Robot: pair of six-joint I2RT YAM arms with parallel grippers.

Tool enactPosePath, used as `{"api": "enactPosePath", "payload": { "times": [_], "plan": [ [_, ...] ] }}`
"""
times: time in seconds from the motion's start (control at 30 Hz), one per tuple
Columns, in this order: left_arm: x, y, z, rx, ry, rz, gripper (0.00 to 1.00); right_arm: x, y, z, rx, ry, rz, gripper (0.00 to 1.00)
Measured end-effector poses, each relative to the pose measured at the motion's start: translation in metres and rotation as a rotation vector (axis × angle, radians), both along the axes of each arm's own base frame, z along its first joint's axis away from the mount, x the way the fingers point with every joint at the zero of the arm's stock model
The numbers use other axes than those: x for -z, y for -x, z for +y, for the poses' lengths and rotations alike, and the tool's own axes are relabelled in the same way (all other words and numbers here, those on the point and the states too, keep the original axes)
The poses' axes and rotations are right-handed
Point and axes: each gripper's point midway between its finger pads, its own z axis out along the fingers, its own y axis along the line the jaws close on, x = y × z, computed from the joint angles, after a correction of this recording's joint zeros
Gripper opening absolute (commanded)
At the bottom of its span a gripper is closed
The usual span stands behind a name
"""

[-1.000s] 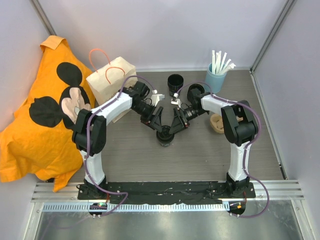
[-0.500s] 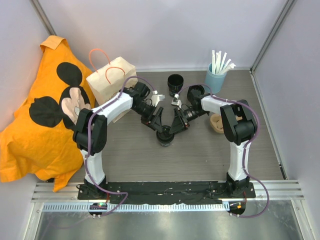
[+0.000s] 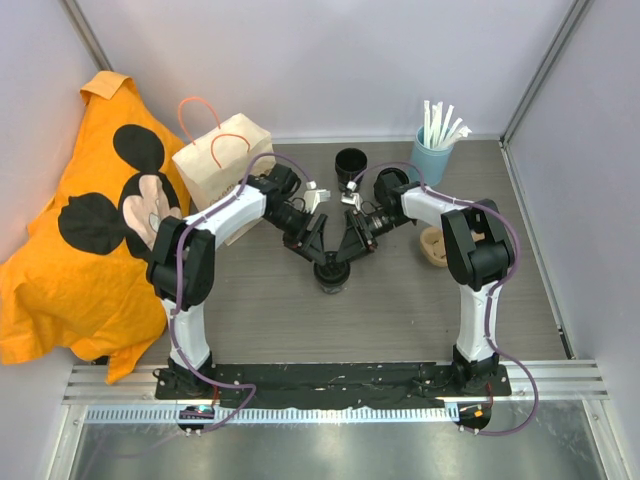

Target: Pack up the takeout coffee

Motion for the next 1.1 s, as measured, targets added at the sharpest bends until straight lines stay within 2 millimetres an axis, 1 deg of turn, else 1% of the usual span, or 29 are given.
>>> {"api": "enactPosePath", "payload": {
  "times": [0.17,0.27,0.43,0.53,0.63,0.83,1.1],
  "plan": [
    [-0.003,-0.002,-0.002,0.005,0.011,-0.009,0.64,-0.006,-0.008,0.004,-0.002,-0.013,-0.039,0.71],
    [-0.009,-0.007,-0.004,0.004,0.021,-0.028,0.65,-0.006,-0.008,0.004,-0.002,-0.011,-0.039,0.72],
    [-0.024,-0.019,-0.009,0.003,0.052,-0.073,0.64,-0.006,-0.008,0.003,-0.002,-0.006,-0.036,0.73],
    [-0.028,-0.023,-0.011,0.0,0.062,-0.084,0.65,-0.006,-0.007,0.002,-0.003,-0.002,-0.041,0.73],
    [-0.025,-0.025,-0.012,0.0,0.061,-0.085,0.64,-0.007,-0.005,0.001,-0.004,0.002,-0.047,0.73],
    [-0.009,-0.027,-0.013,-0.002,0.045,-0.05,0.65,-0.003,-0.001,-0.001,-0.007,0.013,-0.041,0.73],
    [-0.008,-0.027,-0.013,-0.001,0.048,-0.048,0.64,0.001,0.003,-0.003,-0.009,0.02,-0.03,0.69]
  ]
}}
